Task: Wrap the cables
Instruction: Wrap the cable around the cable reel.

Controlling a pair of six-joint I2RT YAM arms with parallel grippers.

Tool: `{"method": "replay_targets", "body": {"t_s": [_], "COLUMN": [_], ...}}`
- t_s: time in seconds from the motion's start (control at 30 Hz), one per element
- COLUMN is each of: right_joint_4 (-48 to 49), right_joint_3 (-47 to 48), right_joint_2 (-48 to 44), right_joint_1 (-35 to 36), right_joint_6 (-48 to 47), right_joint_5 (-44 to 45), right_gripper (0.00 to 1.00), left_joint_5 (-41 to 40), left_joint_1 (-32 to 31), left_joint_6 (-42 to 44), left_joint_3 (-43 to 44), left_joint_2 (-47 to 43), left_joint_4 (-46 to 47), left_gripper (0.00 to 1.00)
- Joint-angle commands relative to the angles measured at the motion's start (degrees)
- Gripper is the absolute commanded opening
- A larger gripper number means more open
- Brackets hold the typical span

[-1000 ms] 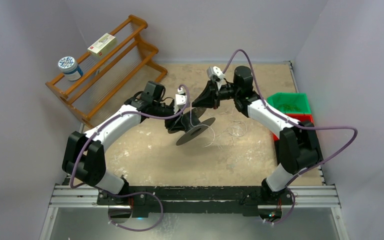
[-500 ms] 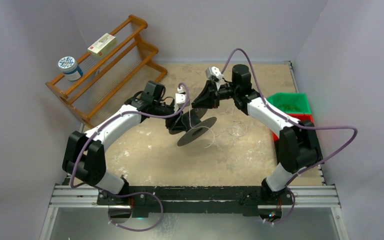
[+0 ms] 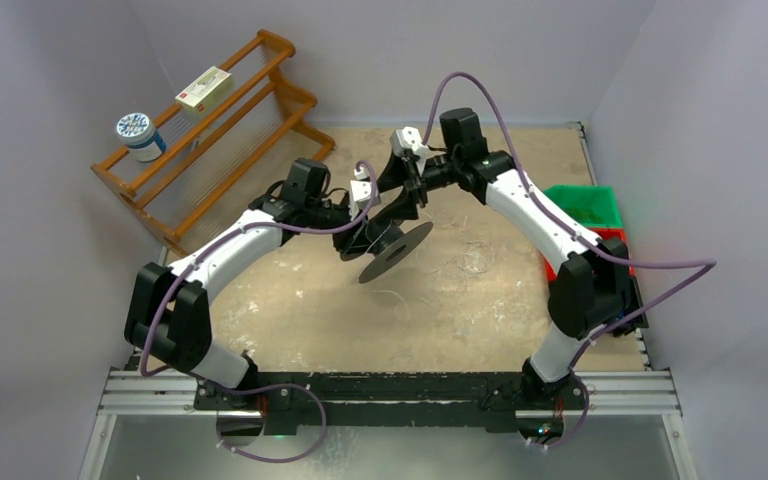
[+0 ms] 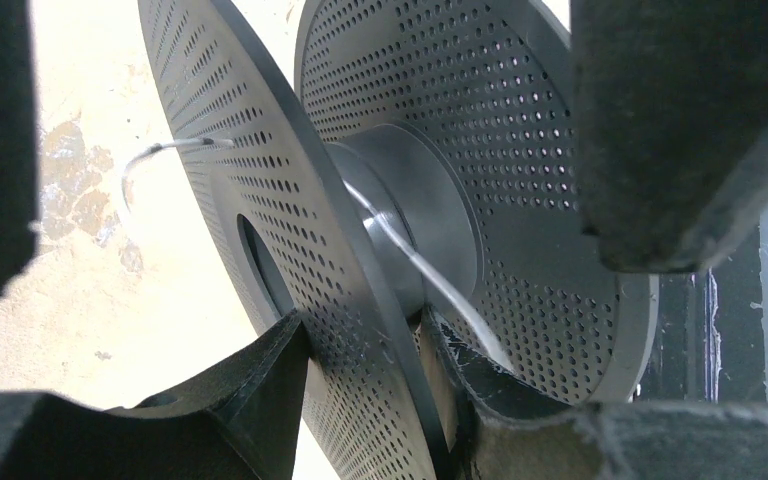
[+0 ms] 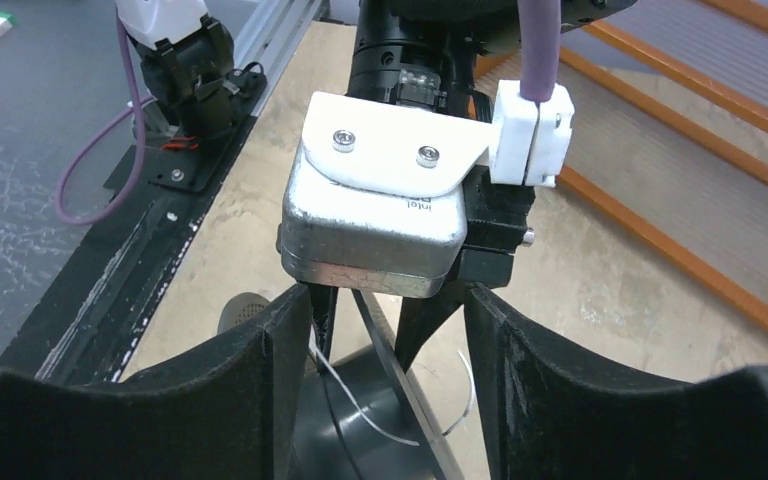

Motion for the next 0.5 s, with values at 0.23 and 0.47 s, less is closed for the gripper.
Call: {"method": "replay_targets", "body": {"t_s": [0.23, 0.47], "right_joint_4": [-21.85, -14.3], "right_joint_3": [6.45, 2.01], "right_joint_2": [-0.86, -2.69], "right_joint_1": [-4.14, -4.64], "right_joint_6": [-14.4, -11.86], "right_joint_5": [7.17, 13.99], "right_gripper": [0.63, 0.6], "left_joint_5": [5.55, 6.86], "left_joint_1": [0.4, 0.4], "left_joint_6": [2.76, 4.18], "left_joint_3": [1.62, 1.96], "left_joint_2": [-4.46, -4.88], "left_joint_4": [1.19, 0.06], "left_gripper": [0.0, 0.0]}}
